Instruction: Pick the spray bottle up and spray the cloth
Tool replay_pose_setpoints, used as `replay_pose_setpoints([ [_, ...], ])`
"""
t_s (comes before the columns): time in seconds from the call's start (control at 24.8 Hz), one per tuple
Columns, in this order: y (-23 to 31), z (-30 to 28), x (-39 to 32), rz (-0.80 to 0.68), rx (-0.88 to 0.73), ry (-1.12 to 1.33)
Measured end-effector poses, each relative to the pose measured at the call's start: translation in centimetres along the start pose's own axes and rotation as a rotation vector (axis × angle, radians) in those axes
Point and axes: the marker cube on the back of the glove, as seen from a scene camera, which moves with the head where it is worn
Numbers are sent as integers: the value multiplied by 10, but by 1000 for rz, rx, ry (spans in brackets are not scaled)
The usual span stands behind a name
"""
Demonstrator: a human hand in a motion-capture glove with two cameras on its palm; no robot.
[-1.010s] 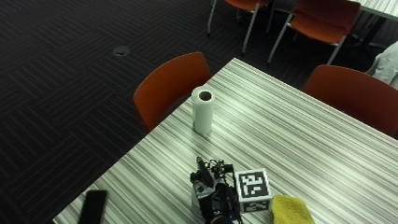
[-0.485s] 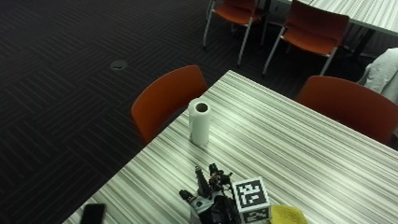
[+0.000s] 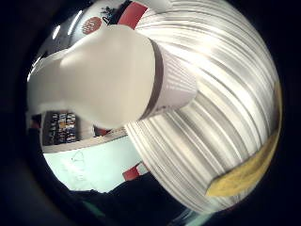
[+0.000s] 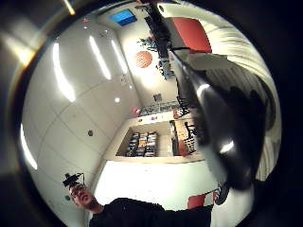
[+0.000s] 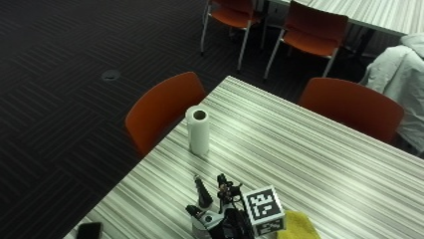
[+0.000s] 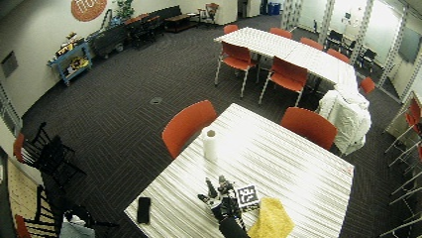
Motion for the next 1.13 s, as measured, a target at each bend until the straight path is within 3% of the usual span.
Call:
replay_pose_setpoints([
  [0.36, 15, 12, -101, -284, -197, -4],
  [0.53, 50, -2, -151, -293, -266, -46],
  [0.73, 74, -3, -147, -438, -325, -39],
  [1.13, 90, 32, -141, -416, -442, -56],
])
